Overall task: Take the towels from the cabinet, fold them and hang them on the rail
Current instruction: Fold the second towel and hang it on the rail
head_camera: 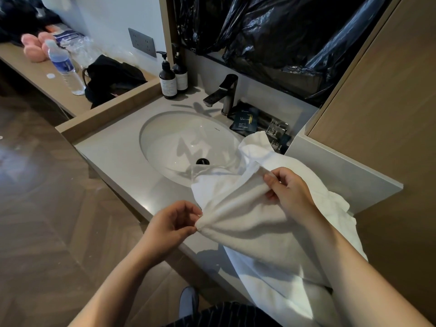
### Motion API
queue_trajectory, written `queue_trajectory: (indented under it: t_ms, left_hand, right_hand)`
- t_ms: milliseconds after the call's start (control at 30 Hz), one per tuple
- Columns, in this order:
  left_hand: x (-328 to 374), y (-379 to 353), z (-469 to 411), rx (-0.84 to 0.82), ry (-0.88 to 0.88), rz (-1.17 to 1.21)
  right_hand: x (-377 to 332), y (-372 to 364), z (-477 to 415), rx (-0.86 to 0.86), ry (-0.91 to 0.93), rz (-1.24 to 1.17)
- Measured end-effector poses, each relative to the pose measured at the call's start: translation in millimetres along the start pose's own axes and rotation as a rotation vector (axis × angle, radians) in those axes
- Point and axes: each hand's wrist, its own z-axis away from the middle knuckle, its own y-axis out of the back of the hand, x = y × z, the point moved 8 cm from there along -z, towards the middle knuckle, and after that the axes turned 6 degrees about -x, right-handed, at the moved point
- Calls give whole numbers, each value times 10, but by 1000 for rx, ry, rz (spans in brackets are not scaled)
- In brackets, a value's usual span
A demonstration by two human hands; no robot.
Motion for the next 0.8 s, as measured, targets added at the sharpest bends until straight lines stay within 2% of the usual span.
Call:
queue_trajectory:
  t_ms: [67, 167, 367, 500, 700, 800]
  left_hand:
    - [49, 56, -31, -51, -6, 4]
    - [69, 16, -78, -66, -34, -117]
    - [-490, -272, -2, 144, 137, -111]
    - [-676, -271, -78, 225, 201, -28]
    - [-592, -238, -86, 280, 111, -12]
    - [-483, -117, -52, 259, 52, -101]
  right_hand:
    - [-2, 2, -5, -4, -2, -3]
    - [-18, -9, -12, 2, 7, 2]
    - [19, -51, -6, -6, 17, -51]
    - [24, -80, -4, -34, 24, -54]
    - [5, -56, -2, -44, 20, -65]
    - [10, -48, -3, -50, 8, -99]
